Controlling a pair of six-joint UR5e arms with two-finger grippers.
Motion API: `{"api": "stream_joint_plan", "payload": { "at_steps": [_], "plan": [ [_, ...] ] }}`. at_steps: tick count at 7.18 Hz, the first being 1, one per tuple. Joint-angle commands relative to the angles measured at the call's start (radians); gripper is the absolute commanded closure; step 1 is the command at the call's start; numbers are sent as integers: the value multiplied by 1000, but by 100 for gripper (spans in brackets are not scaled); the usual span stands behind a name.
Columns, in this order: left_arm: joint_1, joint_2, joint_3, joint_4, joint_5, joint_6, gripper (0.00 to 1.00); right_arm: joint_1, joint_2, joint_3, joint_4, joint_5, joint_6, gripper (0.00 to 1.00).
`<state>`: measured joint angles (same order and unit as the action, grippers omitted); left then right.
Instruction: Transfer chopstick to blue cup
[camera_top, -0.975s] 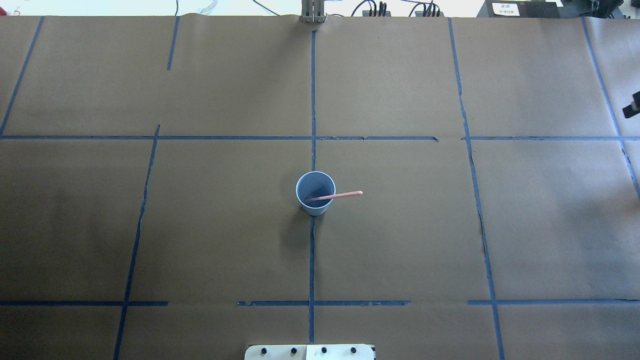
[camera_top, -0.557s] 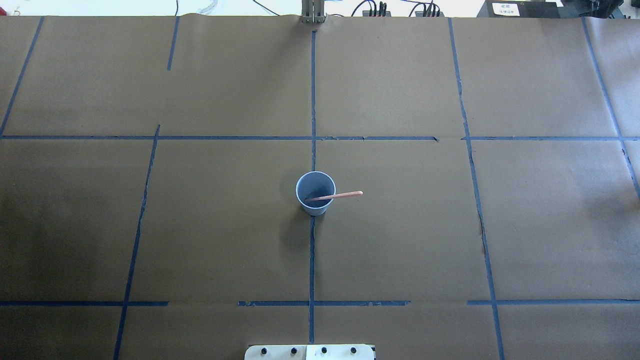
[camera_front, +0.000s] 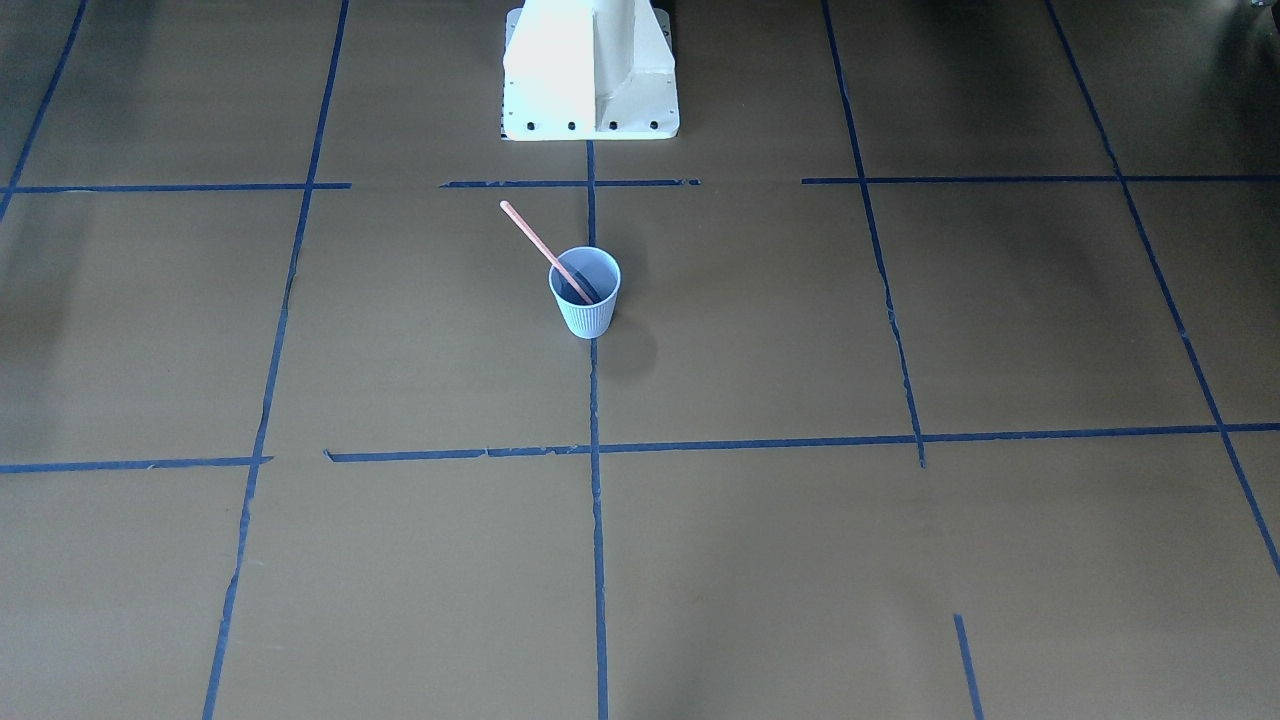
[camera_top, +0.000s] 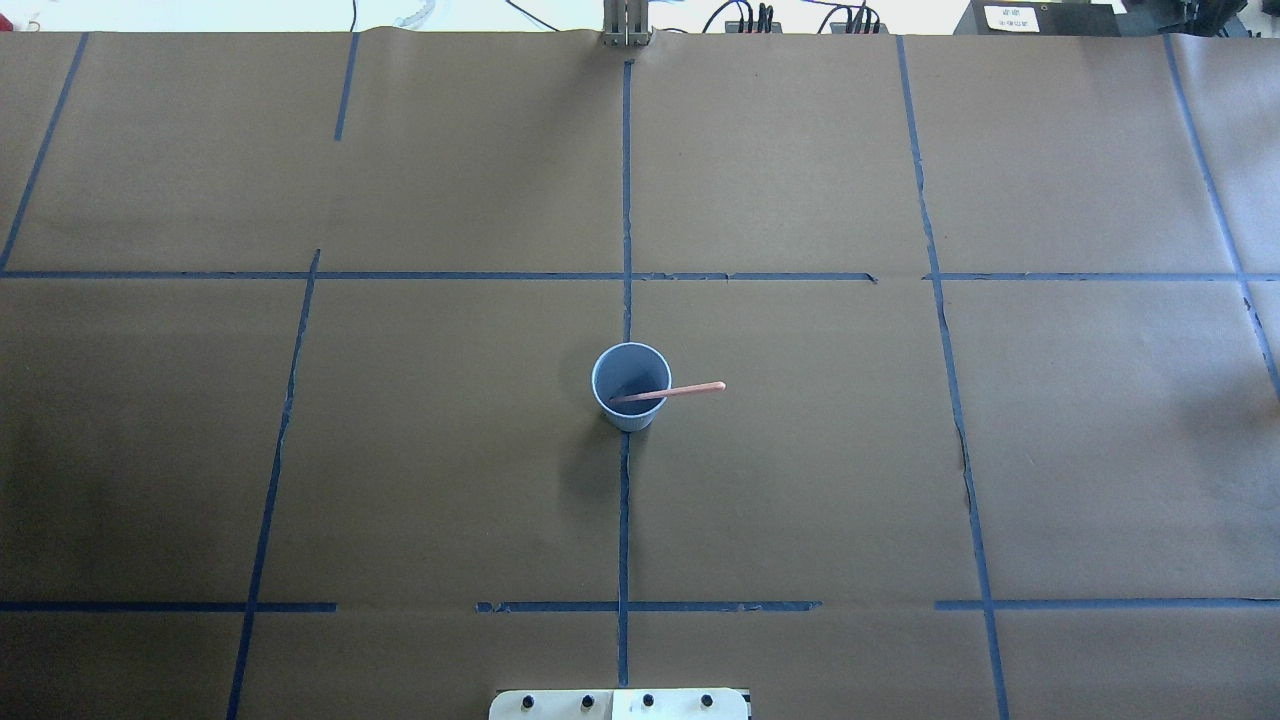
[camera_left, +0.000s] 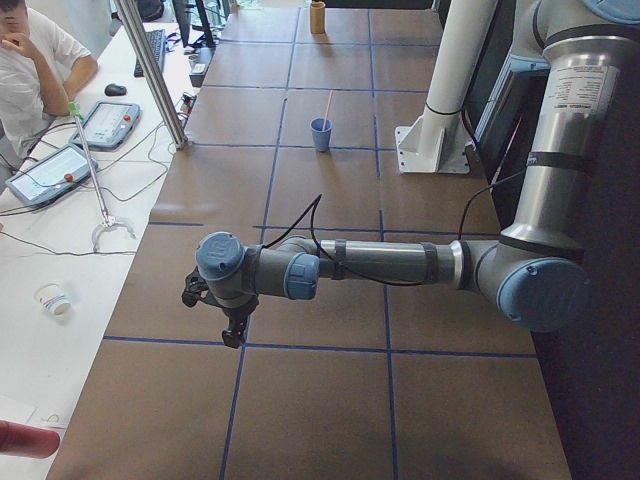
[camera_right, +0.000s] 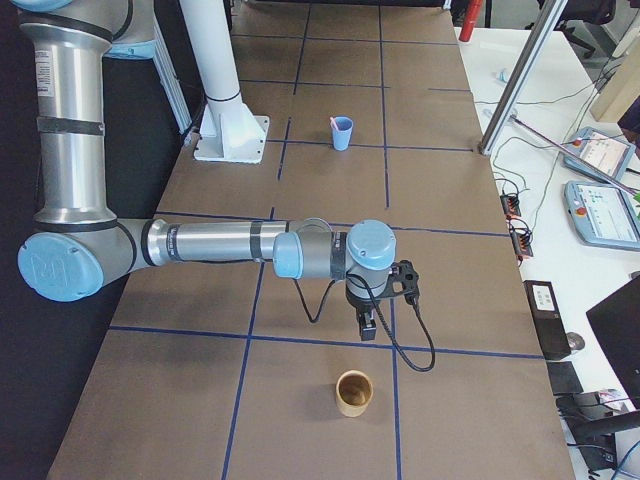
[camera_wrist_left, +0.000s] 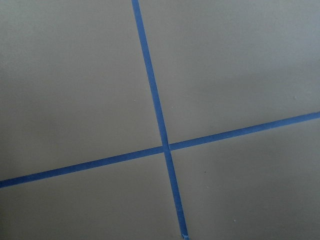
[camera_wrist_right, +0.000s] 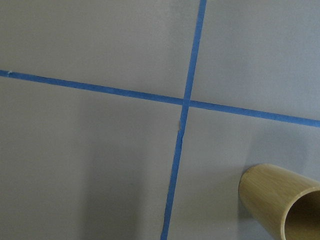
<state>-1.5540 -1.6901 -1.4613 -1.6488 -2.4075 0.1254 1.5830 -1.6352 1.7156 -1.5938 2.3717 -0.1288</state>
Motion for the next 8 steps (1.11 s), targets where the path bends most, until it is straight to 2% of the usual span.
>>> {"api": "stream_joint_plan", "payload": {
  "at_steps": [1,3,7,8],
  "plan": [
    [-1,26,-49,4,-5,0,0,-3,-23,25,-2,1,18,0],
    [3,105,-60,-20,2,0,0,-6,-23,21,6,0,15,0],
    [2,139,-73,-51,-9,-4,0,-6,-50,27,9,3,9,0],
    [2,139,-65,-60,-2,-9,0,-6,-51,71,5,-5,12,0]
  ]
}}
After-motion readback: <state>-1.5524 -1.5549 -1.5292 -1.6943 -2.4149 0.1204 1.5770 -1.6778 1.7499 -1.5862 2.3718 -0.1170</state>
